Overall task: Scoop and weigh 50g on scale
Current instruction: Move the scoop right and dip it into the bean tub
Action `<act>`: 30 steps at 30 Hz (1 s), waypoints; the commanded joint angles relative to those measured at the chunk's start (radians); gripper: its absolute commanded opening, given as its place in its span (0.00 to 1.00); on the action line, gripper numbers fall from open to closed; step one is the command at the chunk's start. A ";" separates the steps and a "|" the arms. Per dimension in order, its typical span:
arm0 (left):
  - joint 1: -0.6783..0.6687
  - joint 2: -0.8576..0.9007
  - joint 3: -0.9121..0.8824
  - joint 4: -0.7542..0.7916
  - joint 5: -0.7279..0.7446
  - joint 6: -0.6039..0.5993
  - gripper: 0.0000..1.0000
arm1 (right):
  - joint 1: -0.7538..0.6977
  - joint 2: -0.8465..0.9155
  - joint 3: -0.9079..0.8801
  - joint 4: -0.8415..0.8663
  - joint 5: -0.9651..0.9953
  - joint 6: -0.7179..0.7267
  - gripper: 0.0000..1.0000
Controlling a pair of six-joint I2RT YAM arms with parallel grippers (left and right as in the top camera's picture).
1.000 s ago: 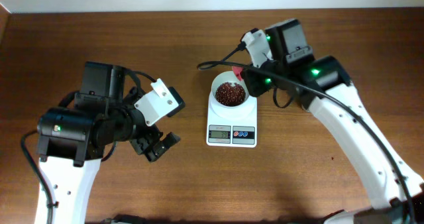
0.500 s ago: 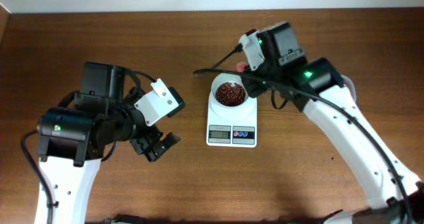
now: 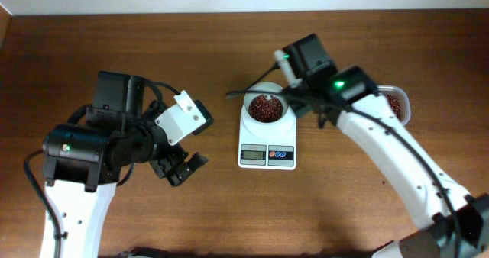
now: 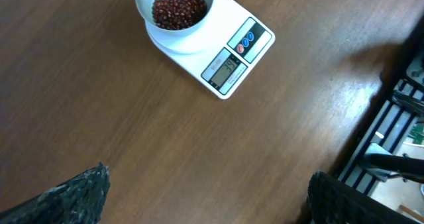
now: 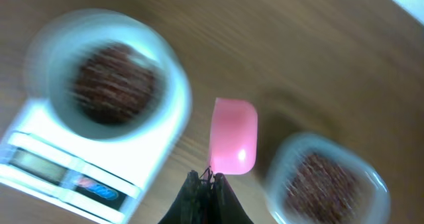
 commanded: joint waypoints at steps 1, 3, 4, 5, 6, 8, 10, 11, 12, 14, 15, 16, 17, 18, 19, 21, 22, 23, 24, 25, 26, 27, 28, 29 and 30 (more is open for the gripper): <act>0.003 0.000 0.009 0.002 0.003 0.019 0.99 | -0.149 -0.061 0.004 -0.090 0.183 0.124 0.04; 0.003 0.000 0.009 0.002 0.003 0.019 0.99 | -0.253 -0.060 0.003 -0.138 0.155 0.166 0.04; 0.003 0.000 0.009 0.002 0.003 0.019 0.99 | -0.307 -0.057 0.002 -0.146 0.105 0.172 0.04; 0.003 0.000 0.009 0.002 0.003 0.019 0.99 | -0.343 -0.055 0.000 -0.145 0.054 0.172 0.04; 0.003 0.000 0.009 0.002 0.003 0.019 0.99 | -0.395 -0.054 -0.011 -0.133 -0.006 0.172 0.04; 0.003 0.000 0.009 0.002 0.003 0.019 0.99 | -0.467 -0.053 -0.044 -0.111 -0.031 0.172 0.04; 0.003 0.000 0.009 0.002 0.003 0.019 0.99 | -0.506 -0.049 -0.085 -0.073 -0.036 0.172 0.04; 0.003 0.000 0.009 0.002 0.003 0.019 0.99 | -0.526 -0.044 -0.126 -0.035 -0.058 0.172 0.04; 0.003 0.000 0.009 0.002 0.003 0.019 0.99 | -0.537 -0.040 -0.146 -0.016 -0.061 0.172 0.04; 0.003 0.000 0.009 0.002 0.003 0.019 0.99 | -0.565 -0.037 -0.197 0.047 -0.071 0.172 0.04; 0.003 0.000 0.009 0.002 0.003 0.019 0.99 | -0.579 -0.037 -0.216 0.073 -0.099 0.171 0.04; 0.003 0.000 0.009 0.002 0.003 0.019 0.99 | -0.595 -0.037 -0.238 0.100 -0.132 0.171 0.04; 0.003 0.000 0.009 0.002 0.003 0.019 0.99 | -0.618 -0.037 -0.265 0.132 -0.158 0.171 0.04; 0.003 0.000 0.009 0.002 0.003 0.019 0.99 | -0.644 -0.036 -0.296 0.169 -0.182 0.170 0.04; 0.003 0.000 0.009 0.002 0.003 0.019 0.99 | -0.662 -0.036 -0.331 0.209 -0.217 0.139 0.04; 0.003 0.000 0.009 0.002 0.003 0.019 0.99 | -0.683 -0.029 -0.392 0.277 -0.305 0.077 0.04; 0.003 0.000 0.009 0.002 0.003 0.019 0.99 | -0.691 -0.018 -0.417 0.298 -0.341 0.073 0.04; 0.003 0.000 0.009 0.002 0.003 0.019 0.99 | -0.696 -0.009 -0.420 0.298 -0.376 0.073 0.04; 0.003 0.000 0.009 0.002 0.003 0.019 0.99 | -0.696 -0.006 -0.420 0.298 -0.403 0.072 0.04; 0.003 0.000 0.009 0.002 0.003 0.019 0.99 | -0.696 0.000 -0.420 0.309 -0.447 0.068 0.04; 0.003 0.000 0.009 0.002 0.003 0.019 0.99 | -0.696 0.009 -0.420 0.324 -0.513 0.069 0.04; 0.003 0.000 0.009 0.002 0.003 0.019 0.99 | -0.696 0.023 -0.421 0.331 -0.566 0.066 0.04; 0.003 0.000 0.009 0.002 0.003 0.019 0.99 | -0.696 0.039 -0.421 0.332 -0.593 0.066 0.04; 0.003 0.000 0.009 0.002 0.003 0.019 0.99 | -0.696 0.078 -0.421 0.332 -0.638 0.066 0.04; 0.003 0.000 0.009 0.002 0.003 0.019 0.99 | -0.696 0.089 -0.421 0.332 -0.653 0.066 0.04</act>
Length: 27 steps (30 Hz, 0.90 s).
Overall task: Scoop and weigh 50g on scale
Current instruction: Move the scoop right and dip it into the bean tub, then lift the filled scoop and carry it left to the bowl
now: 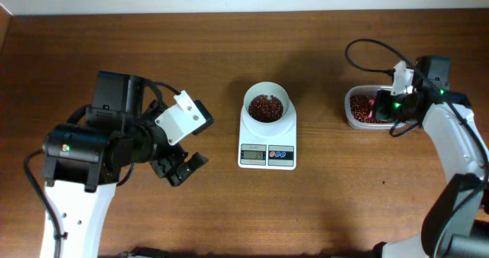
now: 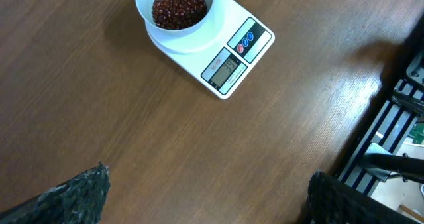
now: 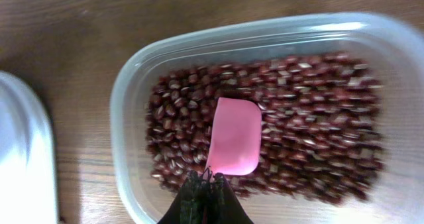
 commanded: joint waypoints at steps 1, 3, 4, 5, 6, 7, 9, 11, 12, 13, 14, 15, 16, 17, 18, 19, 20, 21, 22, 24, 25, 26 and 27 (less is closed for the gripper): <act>0.003 0.000 0.009 0.001 0.003 0.019 0.99 | -0.004 0.087 -0.009 0.003 -0.164 -0.012 0.04; 0.003 0.000 0.009 0.001 0.003 0.019 0.99 | -0.008 0.113 -0.009 0.010 -0.210 -0.009 0.04; 0.003 0.000 0.009 0.001 0.003 0.019 0.99 | -0.016 0.116 -0.009 0.010 -0.241 -0.009 0.04; 0.003 0.000 0.009 0.001 0.003 0.019 0.99 | -0.027 0.116 -0.009 0.010 -0.270 -0.009 0.04; 0.003 0.000 0.009 0.001 0.003 0.019 0.99 | -0.043 0.116 -0.009 0.010 -0.313 -0.009 0.04; 0.003 0.000 0.009 0.001 0.003 0.019 0.99 | -0.064 0.116 -0.009 0.009 -0.356 -0.009 0.04; 0.003 0.000 0.009 0.001 0.003 0.019 0.99 | -0.108 0.116 -0.009 0.006 -0.439 -0.009 0.04; 0.003 0.000 0.009 0.001 0.003 0.019 0.99 | -0.164 0.116 -0.009 0.006 -0.529 -0.009 0.04; 0.003 0.000 0.009 0.001 0.003 0.019 0.99 | -0.183 0.116 -0.009 0.006 -0.548 -0.009 0.04; 0.003 0.000 0.009 0.001 0.003 0.019 0.99 | -0.201 0.116 -0.009 0.006 -0.567 -0.009 0.04; 0.003 0.000 0.009 0.001 0.003 0.019 0.99 | -0.225 0.116 -0.009 0.006 -0.589 -0.010 0.04; 0.003 0.000 0.009 0.001 0.003 0.019 0.99 | -0.258 0.116 -0.009 0.006 -0.610 -0.009 0.04; 0.003 0.000 0.009 0.001 0.003 0.019 0.99 | -0.284 0.116 -0.009 0.003 -0.614 -0.010 0.04; 0.003 0.000 0.009 0.001 0.003 0.019 0.99 | -0.297 0.116 -0.009 0.001 -0.618 -0.010 0.04; 0.003 0.000 0.009 0.001 0.003 0.019 0.99 | -0.312 0.116 -0.009 -0.003 -0.632 -0.010 0.04; 0.003 0.000 0.009 0.001 0.003 0.019 0.99 | -0.336 0.116 -0.009 -0.010 -0.659 -0.010 0.04; 0.003 0.000 0.009 0.001 0.003 0.019 0.99 | -0.344 0.116 -0.009 -0.013 -0.671 -0.010 0.04; 0.003 0.000 0.009 0.001 0.003 0.019 0.99 | -0.362 0.116 -0.009 -0.021 -0.696 -0.010 0.04; 0.003 0.000 0.009 0.001 0.003 0.019 0.99 | -0.371 0.116 -0.009 -0.026 -0.716 -0.010 0.04; 0.003 0.000 0.009 0.001 0.003 0.019 0.99 | -0.389 0.116 -0.009 -0.028 -0.765 -0.010 0.04; 0.003 0.000 0.009 0.001 0.003 0.019 0.99 | -0.394 0.116 -0.009 -0.028 -0.797 -0.010 0.04; 0.003 0.000 0.009 0.001 0.003 0.019 0.99 | -0.396 0.116 -0.009 -0.028 -0.821 -0.010 0.04; 0.003 0.000 0.009 0.001 0.003 0.019 0.99 | -0.396 0.116 -0.009 -0.028 -0.847 -0.010 0.04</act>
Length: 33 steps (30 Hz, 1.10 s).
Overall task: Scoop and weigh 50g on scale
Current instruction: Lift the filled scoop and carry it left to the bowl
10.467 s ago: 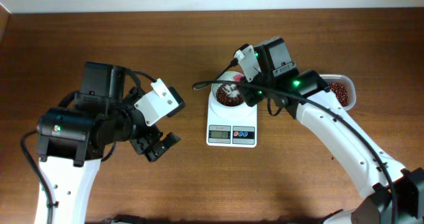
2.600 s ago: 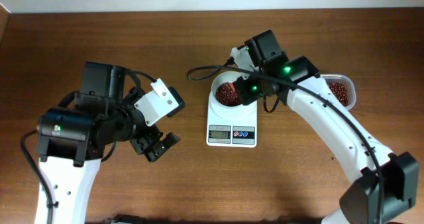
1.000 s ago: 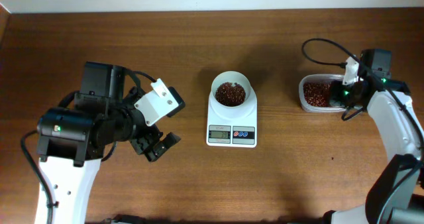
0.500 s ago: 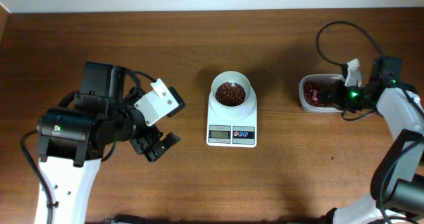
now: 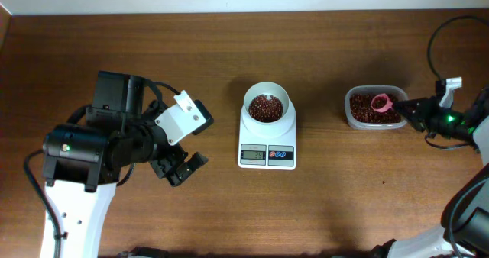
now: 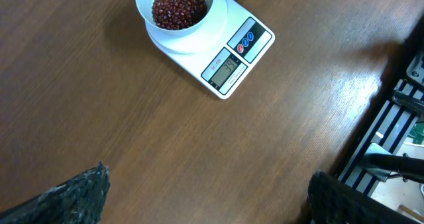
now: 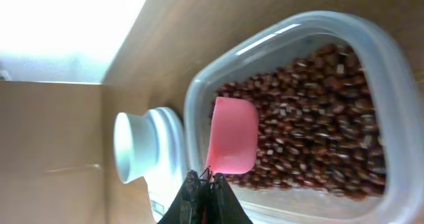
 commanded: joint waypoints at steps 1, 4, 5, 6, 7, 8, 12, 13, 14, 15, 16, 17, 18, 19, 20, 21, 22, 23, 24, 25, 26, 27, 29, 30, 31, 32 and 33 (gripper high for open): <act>0.003 0.000 0.009 0.001 0.003 0.019 0.99 | -0.008 0.002 -0.009 -0.001 -0.125 -0.009 0.04; 0.003 0.000 0.009 0.001 0.003 0.019 0.99 | -0.008 0.002 -0.009 -0.001 -0.198 -0.009 0.04; 0.003 0.000 0.009 0.001 0.003 0.019 0.99 | -0.008 0.002 -0.009 -0.001 -0.229 -0.009 0.04; 0.003 0.000 0.009 0.001 0.003 0.019 0.99 | -0.008 0.002 -0.009 -0.001 -0.258 -0.009 0.04; 0.003 0.000 0.009 0.001 0.003 0.019 0.99 | -0.007 0.002 -0.009 0.000 -0.308 -0.009 0.04; 0.003 0.000 0.009 0.001 0.003 0.019 0.99 | -0.006 0.002 -0.009 -0.001 -0.335 -0.008 0.04; 0.003 0.000 0.009 0.001 0.003 0.019 0.99 | 0.005 0.002 -0.009 -0.001 -0.455 -0.008 0.04; 0.003 0.000 0.009 0.001 0.003 0.019 0.99 | 0.015 0.002 -0.009 -0.001 -0.473 -0.008 0.04; 0.003 0.000 0.009 0.001 0.003 0.019 0.99 | 0.031 0.002 -0.009 -0.001 -0.476 -0.008 0.04; 0.003 0.000 0.009 0.001 0.003 0.019 0.99 | 0.048 0.002 -0.009 0.000 -0.476 -0.008 0.04; 0.003 0.000 0.009 0.001 0.003 0.019 0.99 | 0.065 0.002 -0.009 -0.001 -0.476 -0.008 0.04; 0.003 0.000 0.009 0.001 0.003 0.019 0.99 | 0.088 0.002 -0.009 -0.001 -0.476 -0.008 0.04; 0.003 0.000 0.009 0.001 0.003 0.019 0.99 | 0.119 0.002 -0.009 -0.001 -0.476 -0.008 0.04; 0.003 0.000 0.009 0.001 0.003 0.019 0.99 | 0.143 0.002 -0.009 -0.001 -0.476 -0.008 0.04; 0.003 0.000 0.009 0.001 0.003 0.019 0.99 | 0.179 0.002 -0.009 0.000 -0.475 -0.002 0.04; 0.003 0.000 0.009 0.001 0.003 0.019 0.99 | 0.210 0.002 -0.009 0.000 -0.472 0.000 0.04; 0.003 0.000 0.009 0.001 0.003 0.019 0.99 | 0.240 0.002 -0.009 -0.001 -0.463 0.002 0.04; 0.003 0.000 0.009 0.001 0.003 0.019 0.99 | 0.271 0.002 -0.009 0.001 -0.453 0.019 0.04; 0.003 0.000 0.009 0.001 0.003 0.019 0.99 | 0.306 0.002 -0.009 0.004 -0.438 0.042 0.04; 0.003 0.000 0.009 0.001 0.003 0.019 0.99 | 0.335 0.002 -0.009 0.010 -0.421 0.061 0.04; 0.003 0.000 0.009 0.001 0.003 0.019 0.99 | 0.370 0.002 -0.009 0.026 -0.394 0.096 0.04; 0.003 0.000 0.009 0.001 0.003 0.019 0.99 | 0.399 0.002 -0.009 0.049 -0.356 0.128 0.04; 0.003 0.000 0.009 0.001 0.003 0.019 0.99 | 0.461 0.002 -0.009 0.136 -0.267 0.224 0.04; 0.003 0.000 0.009 0.001 0.003 0.019 0.99 | 0.482 0.002 -0.009 0.178 -0.252 0.238 0.04; 0.003 0.000 0.009 0.001 0.003 0.019 0.99 | 0.507 0.002 -0.009 0.224 -0.251 0.241 0.04; 0.003 0.000 0.009 0.001 0.003 0.019 0.99 | 0.531 0.002 -0.009 0.266 -0.249 0.240 0.04; 0.003 0.000 0.009 0.001 0.003 0.019 0.99 | 0.555 0.002 -0.009 0.307 -0.245 0.240 0.04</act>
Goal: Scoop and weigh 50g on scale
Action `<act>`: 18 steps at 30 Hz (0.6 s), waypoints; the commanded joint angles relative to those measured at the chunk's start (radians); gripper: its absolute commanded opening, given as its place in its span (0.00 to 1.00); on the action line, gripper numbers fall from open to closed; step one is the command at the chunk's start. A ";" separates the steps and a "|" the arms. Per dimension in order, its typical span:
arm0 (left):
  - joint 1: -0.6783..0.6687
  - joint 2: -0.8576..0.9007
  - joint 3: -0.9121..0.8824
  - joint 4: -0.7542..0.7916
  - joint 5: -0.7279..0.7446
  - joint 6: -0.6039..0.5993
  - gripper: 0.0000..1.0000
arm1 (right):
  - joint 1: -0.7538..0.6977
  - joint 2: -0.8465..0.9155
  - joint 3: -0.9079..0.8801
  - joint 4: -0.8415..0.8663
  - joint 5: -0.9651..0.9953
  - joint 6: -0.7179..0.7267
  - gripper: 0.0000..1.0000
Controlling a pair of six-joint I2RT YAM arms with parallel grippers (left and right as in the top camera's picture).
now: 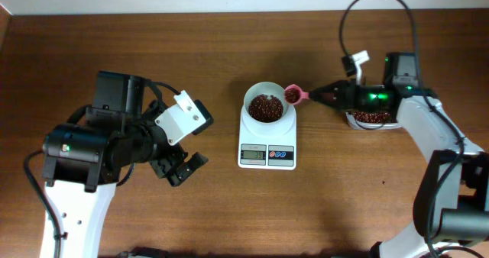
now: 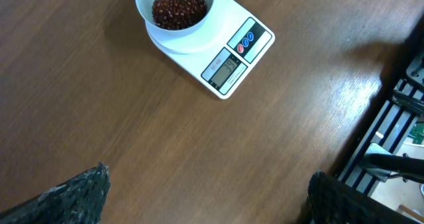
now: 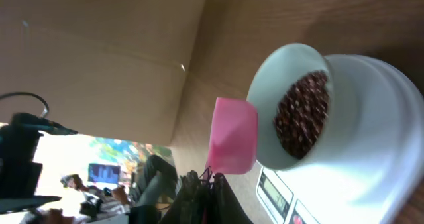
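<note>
A white scale [image 1: 267, 150] at mid-table carries a white bowl [image 1: 264, 105] of red beans; both also show in the left wrist view, scale [image 2: 232, 48] and bowl [image 2: 175, 5]. My right gripper [image 1: 325, 97] is shut on the handle of a pink scoop [image 1: 293, 95], which holds beans and hangs just right of the bowl's rim. In the right wrist view the pink scoop [image 3: 232, 136] sits beside the bowl [image 3: 298, 105]. A clear tub of beans [image 1: 373, 116] lies under the right arm. My left gripper [image 1: 180, 166] is open, left of the scale.
The brown wooden table [image 1: 244, 212] runs to a pale wall at the far edge. The right arm's black cable [image 1: 367, 6] arcs over the far right of the table. Off the table's edge, dark rack parts [image 2: 397, 111] show in the left wrist view.
My right gripper has moved from the far right, with the scoop in the tub, to the left; the scoop now holds beans beside the bowl's right rim. The left arm is unchanged.
The right gripper held the empty scoop by the bowl on the scale. Then it held the scoop over the tub's beans, then in the tub from the far right. Now the scoop is back at the bowl, loaded. The left arm stayed still throughout.
</note>
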 commanded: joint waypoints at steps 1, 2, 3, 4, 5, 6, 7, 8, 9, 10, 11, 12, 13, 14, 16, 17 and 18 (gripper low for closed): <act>0.003 0.000 0.009 0.000 0.003 0.019 0.99 | 0.072 0.002 0.000 0.075 0.066 0.025 0.04; 0.003 0.000 0.009 0.000 0.003 0.019 0.99 | 0.087 0.002 0.000 0.082 0.094 0.025 0.04; 0.003 0.000 0.009 0.000 0.003 0.019 0.99 | 0.115 0.002 0.000 0.089 0.173 0.016 0.04; 0.003 0.000 0.009 0.000 0.003 0.019 0.99 | 0.136 0.002 0.000 0.091 0.233 0.010 0.04; 0.003 0.000 0.009 0.000 0.003 0.019 0.99 | 0.162 0.002 0.000 0.098 0.301 0.008 0.04; 0.003 0.000 0.009 0.000 0.003 0.019 0.99 | 0.189 0.002 0.000 0.109 0.343 -0.042 0.04; 0.003 0.000 0.009 0.000 0.003 0.019 0.99 | 0.223 0.002 0.000 0.115 0.382 -0.148 0.04; 0.003 0.000 0.009 0.000 0.003 0.019 0.99 | 0.249 0.002 0.000 0.114 0.420 -0.225 0.04; 0.003 0.000 0.009 0.000 0.003 0.019 0.99 | 0.270 0.002 0.000 0.114 0.458 -0.287 0.04; 0.003 0.000 0.009 0.000 0.003 0.019 0.99 | 0.291 0.002 0.000 0.115 0.505 -0.335 0.04; 0.003 0.000 0.009 0.000 0.003 0.019 0.99 | 0.314 0.002 0.000 0.115 0.579 -0.377 0.04; 0.003 0.000 0.009 0.000 0.003 0.019 0.99 | 0.325 0.002 0.000 0.115 0.625 -0.390 0.04; 0.003 0.000 0.009 0.000 0.003 0.019 0.99 | 0.330 0.002 0.000 0.115 0.653 -0.392 0.04; 0.003 0.000 0.009 0.000 0.003 0.019 0.99 | 0.330 0.002 0.000 0.119 0.663 -0.392 0.04; 0.003 0.000 0.009 0.000 0.003 0.019 0.99 | 0.330 0.002 0.000 0.141 0.658 -0.434 0.04; 0.003 0.000 0.009 0.000 0.003 0.019 0.99 | 0.330 -0.001 0.000 0.142 0.655 -0.492 0.04; 0.003 0.000 0.009 0.000 0.003 0.019 0.99 | 0.330 -0.008 0.000 0.141 0.655 -0.543 0.04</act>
